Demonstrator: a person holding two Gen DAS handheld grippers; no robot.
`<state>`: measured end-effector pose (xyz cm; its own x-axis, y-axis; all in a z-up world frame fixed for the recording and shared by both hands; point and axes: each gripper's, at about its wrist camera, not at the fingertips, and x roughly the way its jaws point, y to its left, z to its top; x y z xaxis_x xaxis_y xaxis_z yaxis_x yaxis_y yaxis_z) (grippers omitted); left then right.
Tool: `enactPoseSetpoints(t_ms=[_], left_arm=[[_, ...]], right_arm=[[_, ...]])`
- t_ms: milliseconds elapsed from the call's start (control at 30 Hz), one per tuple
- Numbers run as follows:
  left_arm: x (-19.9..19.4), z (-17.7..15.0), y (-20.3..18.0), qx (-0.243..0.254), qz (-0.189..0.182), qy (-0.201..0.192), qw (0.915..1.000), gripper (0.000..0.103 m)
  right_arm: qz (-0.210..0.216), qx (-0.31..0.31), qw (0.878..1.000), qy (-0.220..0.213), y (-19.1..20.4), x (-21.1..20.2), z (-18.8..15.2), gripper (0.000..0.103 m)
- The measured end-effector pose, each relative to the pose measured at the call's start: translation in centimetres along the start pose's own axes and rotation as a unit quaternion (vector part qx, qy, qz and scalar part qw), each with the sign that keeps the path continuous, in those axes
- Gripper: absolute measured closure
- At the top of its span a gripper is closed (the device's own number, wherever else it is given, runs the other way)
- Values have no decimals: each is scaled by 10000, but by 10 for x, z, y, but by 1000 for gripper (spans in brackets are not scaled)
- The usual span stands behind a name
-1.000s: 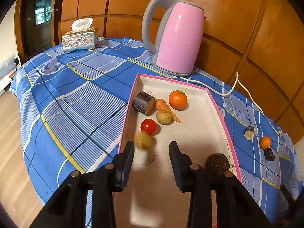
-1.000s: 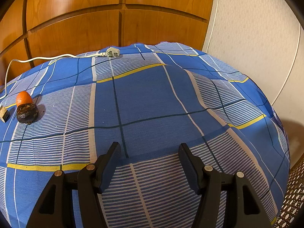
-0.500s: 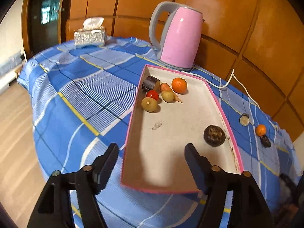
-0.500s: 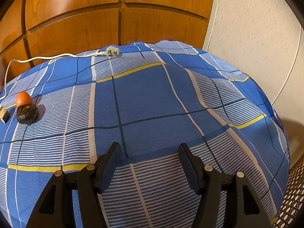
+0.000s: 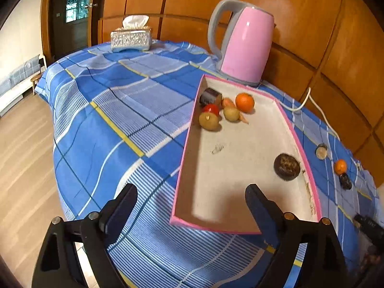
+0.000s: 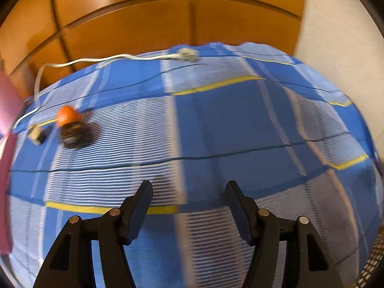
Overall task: Organize fruits
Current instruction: 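Lift the open left tool back out of the tray, then reach the right tool to the second dark round cake and grasp it, then carry the dark cake with the right tool into the tray and release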
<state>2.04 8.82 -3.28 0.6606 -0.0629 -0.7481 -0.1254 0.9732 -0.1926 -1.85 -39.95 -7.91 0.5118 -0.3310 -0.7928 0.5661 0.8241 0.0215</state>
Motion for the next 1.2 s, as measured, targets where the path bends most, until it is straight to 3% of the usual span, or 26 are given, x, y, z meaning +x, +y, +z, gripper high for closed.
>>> enactPoseSetpoints(t_ms=[167, 333, 633, 667, 700, 733, 867, 1200], left_arm=[[6, -5, -1, 39, -13, 158, 9999, 11], [6, -6, -1, 62, 5, 192, 9998, 11], [6, -6, 1, 100, 64, 225, 9997, 11], [6, -6, 1, 98, 69, 225, 9997, 11], [6, -6, 2, 96, 77, 229, 9997, 11], [7, -6, 2, 87, 83, 235, 9996, 11], [8, -7, 2, 96, 61, 252, 9996, 11], [6, -8, 0, 128, 17, 252, 9996, 11]], right_arm=[[753, -313, 9966, 146, 38, 4, 9, 33], [1133, -748, 9906, 159, 74, 10, 29, 32], [1200, -1094, 9860, 386, 113, 34, 60, 29], [1226, -1165, 9843, 500, 116, 39, 60, 32], [1226, -1226, 9831, 582, 119, 43, 59, 49], [1108, -1355, 9824, 649, 124, 46, 56, 55], [960, -1591, 9813, 495, 127, 41, 47, 56], [1149, -1685, 9776, 529, 124, 25, 44, 56]])
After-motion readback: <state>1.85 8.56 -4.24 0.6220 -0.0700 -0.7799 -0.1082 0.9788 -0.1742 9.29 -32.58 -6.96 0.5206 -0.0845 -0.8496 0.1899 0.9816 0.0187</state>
